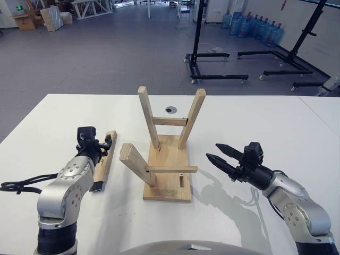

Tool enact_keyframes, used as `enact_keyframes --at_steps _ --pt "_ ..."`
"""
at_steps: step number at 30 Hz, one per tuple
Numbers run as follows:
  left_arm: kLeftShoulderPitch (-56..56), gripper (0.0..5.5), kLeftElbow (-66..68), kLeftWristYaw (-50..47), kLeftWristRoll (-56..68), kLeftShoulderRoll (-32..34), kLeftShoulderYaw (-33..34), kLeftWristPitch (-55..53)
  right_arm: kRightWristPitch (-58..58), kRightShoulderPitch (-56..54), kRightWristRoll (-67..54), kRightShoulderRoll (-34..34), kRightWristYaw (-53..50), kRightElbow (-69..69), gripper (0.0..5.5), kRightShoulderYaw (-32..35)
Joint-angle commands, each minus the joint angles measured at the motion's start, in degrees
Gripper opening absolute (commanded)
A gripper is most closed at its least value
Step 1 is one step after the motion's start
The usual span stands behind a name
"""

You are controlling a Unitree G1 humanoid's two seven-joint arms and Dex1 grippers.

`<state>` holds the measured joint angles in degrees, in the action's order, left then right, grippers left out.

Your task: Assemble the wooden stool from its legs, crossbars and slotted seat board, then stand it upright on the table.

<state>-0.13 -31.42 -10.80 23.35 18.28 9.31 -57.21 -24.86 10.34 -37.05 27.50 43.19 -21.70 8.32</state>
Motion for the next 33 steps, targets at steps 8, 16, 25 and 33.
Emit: enact_keyframes --at_steps 8,16,25,33 --pt "7.0 3.55 4.4 4.4 -5.1 -1.2 -1.8 -0.2 0.8 2.1 1.3 -0.4 -1.1 -2.5 3.37 -1.5" --pt "8.5 4.67 7.1 7.2 -6.5 -2.2 -1.7 -1.7 1.1 2.5 1.7 -0.8 -1.7 -2.6 3.37 -1.8" --pt "9.8 3.69 10.6 11.8 -5.8 -2.6 0.2 -2.8 1.0 2.3 2.2 -0.9 -2.5 -3.0 3.37 -2.4" --pt "10.1 2.56 12.0 14.1 -6.9 -2.0 -0.8 -2.4 1.6 2.6 3.3 -1.5 -3.3 -3.1 3.37 -3.1"
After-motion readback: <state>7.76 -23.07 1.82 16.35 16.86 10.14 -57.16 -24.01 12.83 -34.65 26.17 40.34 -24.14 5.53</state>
